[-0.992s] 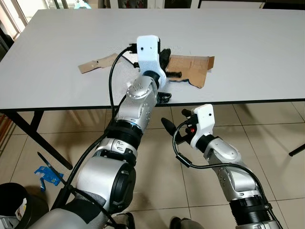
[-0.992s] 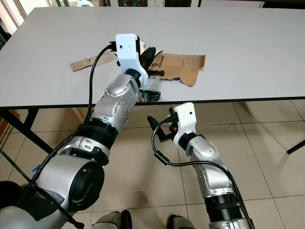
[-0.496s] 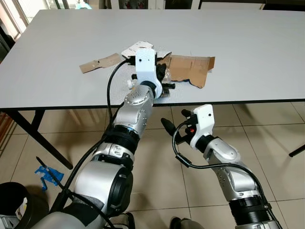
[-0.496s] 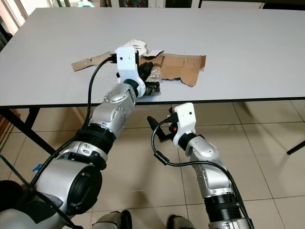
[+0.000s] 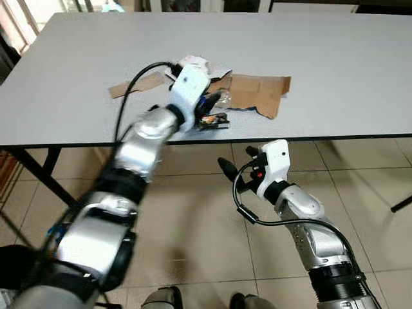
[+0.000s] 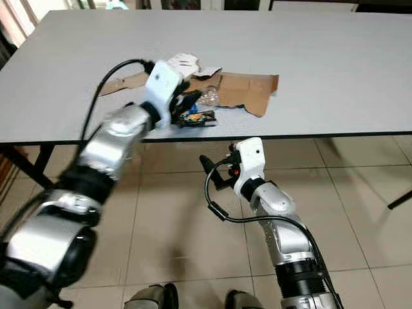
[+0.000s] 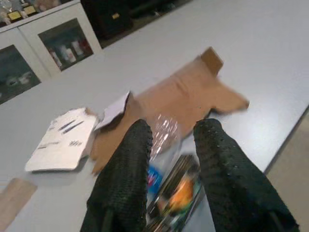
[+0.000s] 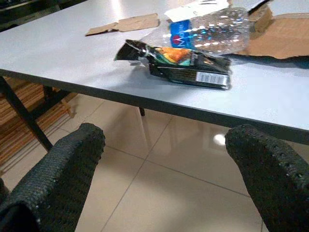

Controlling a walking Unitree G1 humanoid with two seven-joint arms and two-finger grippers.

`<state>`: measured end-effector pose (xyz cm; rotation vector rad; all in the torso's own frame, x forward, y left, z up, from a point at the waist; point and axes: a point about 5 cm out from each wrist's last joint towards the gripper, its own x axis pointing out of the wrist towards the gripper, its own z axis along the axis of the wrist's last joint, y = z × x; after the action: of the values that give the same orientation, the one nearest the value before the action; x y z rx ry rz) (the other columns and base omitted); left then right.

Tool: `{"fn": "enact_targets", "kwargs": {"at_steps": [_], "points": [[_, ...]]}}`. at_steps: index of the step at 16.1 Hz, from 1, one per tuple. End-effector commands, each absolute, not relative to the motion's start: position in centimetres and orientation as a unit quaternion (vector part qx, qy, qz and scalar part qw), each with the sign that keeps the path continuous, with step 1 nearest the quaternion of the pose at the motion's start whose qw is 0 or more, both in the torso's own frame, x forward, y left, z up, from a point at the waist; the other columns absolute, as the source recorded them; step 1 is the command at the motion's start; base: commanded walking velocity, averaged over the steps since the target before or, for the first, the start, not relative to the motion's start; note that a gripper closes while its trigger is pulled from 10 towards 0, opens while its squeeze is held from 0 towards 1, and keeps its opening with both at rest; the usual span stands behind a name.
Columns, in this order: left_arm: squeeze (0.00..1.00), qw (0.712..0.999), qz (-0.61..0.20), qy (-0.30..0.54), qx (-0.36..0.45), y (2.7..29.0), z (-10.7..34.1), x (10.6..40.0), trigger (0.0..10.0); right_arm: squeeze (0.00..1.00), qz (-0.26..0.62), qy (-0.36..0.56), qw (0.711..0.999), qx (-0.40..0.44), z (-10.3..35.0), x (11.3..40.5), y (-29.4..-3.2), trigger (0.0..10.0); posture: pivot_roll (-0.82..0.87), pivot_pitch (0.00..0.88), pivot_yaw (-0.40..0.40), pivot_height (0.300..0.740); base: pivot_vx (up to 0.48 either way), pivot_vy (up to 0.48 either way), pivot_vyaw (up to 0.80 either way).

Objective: Picking trash to rubbish bin

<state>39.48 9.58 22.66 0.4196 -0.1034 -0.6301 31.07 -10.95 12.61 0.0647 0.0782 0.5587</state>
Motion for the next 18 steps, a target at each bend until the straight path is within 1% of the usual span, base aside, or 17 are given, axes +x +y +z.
{"fn": "enact_targets", "kwargs": {"at_steps": [1, 2, 3, 4, 5, 6, 7, 9, 11, 12, 13, 18], "points": [[1.0, 0.914, -0.325, -0.057, 0.235, 9.5, 23.2, 39.4, 10.0, 0.0, 0.276, 0.035, 0.96, 0.033, 12.7, 31.2, -10.9, 10.0, -0.04, 0.126, 0.006, 0.74, 0.0, 0.0, 0.0], [1.0, 0.913, -0.324, -0.054, 0.244, 9.5, 23.2, 39.3, 10.0, 0.0, 0.276, 0.035, 0.96, 0.034, 12.7, 31.2, -10.8, 10.0, -0.04, 0.126, 0.009, 0.74, 0.0, 0.0, 0.0], [1.0, 0.92, -0.306, -0.037, 0.241, 12.2, 23.4, 40.1, 10.0, 0.0, 0.277, 0.035, 0.96, 0.035, 12.6, 31.2, -10.7, 10.0, -0.04, 0.126, 0.01, 0.74, 0.0, 0.0, 0.0], [1.0, 0.924, -0.299, -0.034, 0.237, 12.8, 23.4, 40.2, 10.0, 0.0, 0.277, 0.035, 0.96, 0.036, 12.6, 31.2, -10.7, 10.0, -0.04, 0.126, 0.01, 0.74, 0.0, 0.0, 0.0], [1.0, 0.93, -0.289, -0.027, 0.225, 13.5, 23.4, 40.4, 10.0, 0.0, 0.277, 0.035, 0.959, 0.037, 12.6, 31.2, -10.6, 10.0, -0.04, 0.125, 0.01, 0.74, 0.0, 0.0, 0.0], [1.0, 0.941, -0.279, -0.019, 0.19, 14.0, 23.2, 40.7, 10.0, 0.0, 0.278, 0.035, 0.959, 0.037, 12.6, 31.2, -10.5, 10.0, -0.04, 0.126, 0.01, 0.74, 0.0, 0.0, 0.0], [1.0, 0.946, -0.271, -0.012, 0.175, 14.2, 22.9, 40.8, 10.0, 0.0, 0.278, 0.035, 0.959, 0.037, 12.6, 31.2, -10.5, 10.0, -0.04, 0.126, 0.008, 0.74, 0.0, 0.0, 0.0], [1.0, 0.946, -0.28, -0.002, 0.162, 13.9, 22.3, 40.8, 10.0, 0.0, 0.277, 0.034, 0.959, 0.038, 12.6, 31.3, -10.5, 10.0, -0.05, 0.126, 0.006, 0.74, 0.0, 0.0, 0.0], [1.0, 0.942, -0.317, 0.013, 0.114, 13.3, 21.8, 40.7, 10.0, 0.0, 0.277, 0.034, 0.959, 0.036, 12.7, 31.3, -10.6, 10.0, -0.05, 0.127, 0.007, 0.74, 0.0, 0.0, 0.0], [1.0, 0.931, -0.354, 0.023, 0.086, 12.8, 21.6, 40.5, 10.0, 0.0, 0.276, 0.033, 0.96, 0.036, 12.8, 31.3, -10.6, 10.0, -0.05, 0.127, 0.008, 0.74, 0.0, 0.0, 0.0], [1.0, 0.929, -0.362, 0.022, 0.077, 12.8, 21.7, 40.5, 10.0, 0.0, 0.275, 0.033, 0.96, 0.036, 12.7, 31.3, -10.7, 10.0, -0.05, 0.126, 0.009, 0.74, 0.0, 0.0, 0.0], [1.0, 0.928, -0.368, 0.013, 0.051, 13.9, 23.4, 40.9, 10.0, 0.0, 0.276, 0.033, 0.96, 0.038, 12.7, 31.3, -10.6, 10.0, -0.05, 0.126, 0.012, 0.74, 0.0, 0.0, 0.0]]}}
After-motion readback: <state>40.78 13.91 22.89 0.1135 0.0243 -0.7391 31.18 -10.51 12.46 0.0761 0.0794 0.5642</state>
